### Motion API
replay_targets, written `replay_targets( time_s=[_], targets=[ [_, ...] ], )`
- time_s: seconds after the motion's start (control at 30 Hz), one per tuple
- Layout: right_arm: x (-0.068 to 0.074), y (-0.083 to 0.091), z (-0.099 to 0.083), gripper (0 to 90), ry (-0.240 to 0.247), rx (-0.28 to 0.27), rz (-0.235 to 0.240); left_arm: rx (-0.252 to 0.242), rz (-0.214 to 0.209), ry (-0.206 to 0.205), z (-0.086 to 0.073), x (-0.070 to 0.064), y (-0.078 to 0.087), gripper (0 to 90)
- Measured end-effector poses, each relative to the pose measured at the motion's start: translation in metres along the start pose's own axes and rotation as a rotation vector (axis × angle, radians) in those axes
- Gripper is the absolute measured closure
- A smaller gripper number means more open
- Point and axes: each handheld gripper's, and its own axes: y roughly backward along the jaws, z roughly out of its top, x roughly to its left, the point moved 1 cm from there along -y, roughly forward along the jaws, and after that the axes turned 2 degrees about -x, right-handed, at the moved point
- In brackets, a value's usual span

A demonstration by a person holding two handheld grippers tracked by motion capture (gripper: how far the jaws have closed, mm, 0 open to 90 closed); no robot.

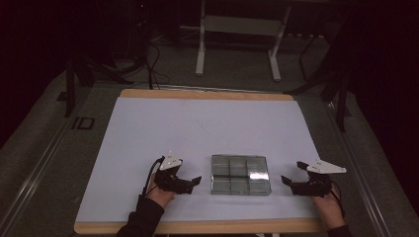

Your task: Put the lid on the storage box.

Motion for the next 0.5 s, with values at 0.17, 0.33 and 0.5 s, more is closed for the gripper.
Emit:
replay_targets(
  time_s=[0.17, 0.33, 0.5],
  targets=[
    [-0.003, 0.002, -0.007, 11.5, 0.000, -0.005, -0.027, -0.001, 0.011, -0.002, -0.002, 0.002, 0.004, 2.2],
    [-0.010, 0.007, -0.015, 11.6, -0.007, -0.007, -0.056, -0.010, 0.045, 0.004, -0.007, 0.008, 0.015, 2.2],
    [-0.016, 0.011, -0.022, 11.6, -0.017, -0.001, -0.078, -0.019, 0.071, 0.021, -0.012, 0.015, 0.026, 2.2]
  ],
)
